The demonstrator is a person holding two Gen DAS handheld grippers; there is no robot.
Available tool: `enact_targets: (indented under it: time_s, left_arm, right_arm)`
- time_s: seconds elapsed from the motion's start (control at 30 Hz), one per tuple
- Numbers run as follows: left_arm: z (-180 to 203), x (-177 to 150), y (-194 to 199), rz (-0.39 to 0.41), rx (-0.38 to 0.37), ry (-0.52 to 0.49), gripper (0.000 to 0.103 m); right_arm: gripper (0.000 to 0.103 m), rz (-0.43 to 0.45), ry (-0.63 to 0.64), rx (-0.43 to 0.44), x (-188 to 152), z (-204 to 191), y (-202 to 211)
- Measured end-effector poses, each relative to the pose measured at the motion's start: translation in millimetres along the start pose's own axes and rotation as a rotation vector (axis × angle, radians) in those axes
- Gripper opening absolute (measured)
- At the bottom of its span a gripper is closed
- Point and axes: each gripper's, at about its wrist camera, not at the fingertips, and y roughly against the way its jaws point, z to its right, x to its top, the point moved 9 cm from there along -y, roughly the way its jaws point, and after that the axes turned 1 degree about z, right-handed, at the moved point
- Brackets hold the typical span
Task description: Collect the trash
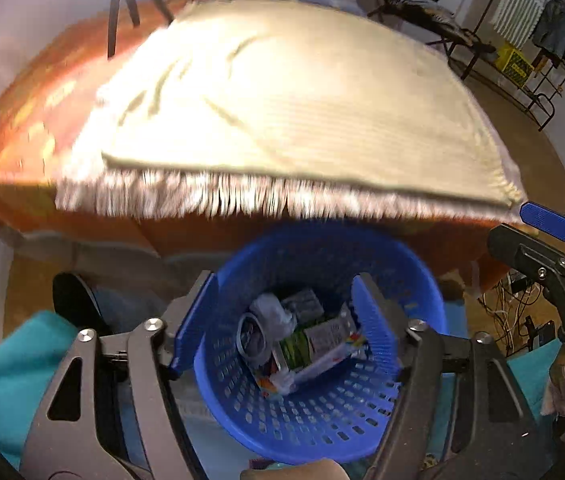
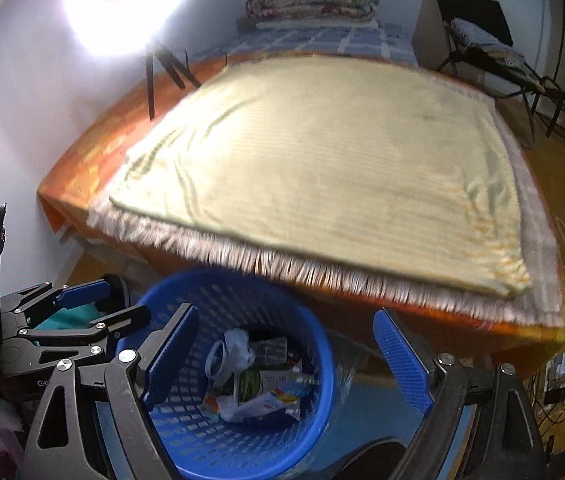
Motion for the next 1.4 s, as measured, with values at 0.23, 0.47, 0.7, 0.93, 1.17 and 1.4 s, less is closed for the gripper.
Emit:
enact_targets:
  time_s: [0.23, 0.47, 0.7, 0.93, 1.17, 1.4]
  left_arm:
    - [0.8, 43.6, 27.6, 0.089, -0.001, -0.015, 0.082]
    - [4.6, 82.4, 47.9, 0.162, -0.003, -0.045, 0.085]
    - [14.2, 117.5, 58.5, 0.216, -0.009, -0.094, 0.087]
    - [17.0, 126.9, 48.7, 0.229, -0.037, -0.085, 0.087]
    - [20.5, 119.1, 32.1, 0.164, -0.069, -0.049, 0.087]
    - [24.1, 117.6, 32.8, 0.187, -0.036, -0.072, 0.095]
  right_arm:
    - [0.095, 0.091, 0.037, -0.047, 36.9, 6.1, 26.1]
    - [0.095, 0.143, 0.048, -0.064, 69.5, 12.7, 40.0]
    - [0.095, 0.199, 0.01, -0.058, 96.7, 24.2, 43.0]
    - [0.095, 0.214, -0.03, -0.074, 106.5, 38.0, 31.0]
    - [0.095, 0.226, -0.063, -0.056, 112.7, 42.3, 26.9]
    - [0.103, 0.235, -0.104, -0.027, 111.5, 46.6, 26.5]
